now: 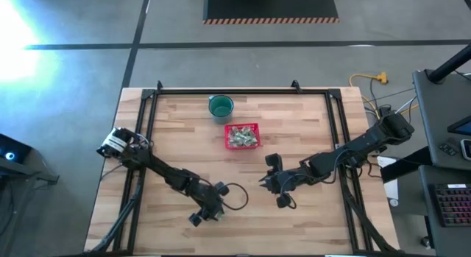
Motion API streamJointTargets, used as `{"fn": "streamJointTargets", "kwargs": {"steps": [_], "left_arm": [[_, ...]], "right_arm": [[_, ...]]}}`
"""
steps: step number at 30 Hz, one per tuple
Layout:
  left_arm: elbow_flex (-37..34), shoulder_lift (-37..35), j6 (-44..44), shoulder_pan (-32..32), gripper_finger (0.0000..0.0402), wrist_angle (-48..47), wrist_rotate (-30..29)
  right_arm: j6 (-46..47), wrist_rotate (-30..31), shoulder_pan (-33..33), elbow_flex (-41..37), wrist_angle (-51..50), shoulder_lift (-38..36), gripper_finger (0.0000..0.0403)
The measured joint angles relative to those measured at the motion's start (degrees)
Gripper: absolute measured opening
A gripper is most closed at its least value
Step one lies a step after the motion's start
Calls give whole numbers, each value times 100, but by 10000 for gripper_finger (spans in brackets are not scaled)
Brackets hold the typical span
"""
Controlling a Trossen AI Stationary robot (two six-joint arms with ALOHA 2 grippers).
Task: Pick and place items into bin
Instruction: Put the light green stevia packet into the red bin
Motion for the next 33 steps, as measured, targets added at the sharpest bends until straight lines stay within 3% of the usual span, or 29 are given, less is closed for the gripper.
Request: {"fn": "streamJointTargets", "kwargs": {"steps": [17, 33], "left_arm": [[-6, -69, 274, 7, 10, -65, -189], [507, -90, 1801, 400, 3, -34, -3411]], "right_arm": [[0, -1, 2, 0, 1, 0, 57], [-11, -1, 0, 0, 4, 0, 57]]}}
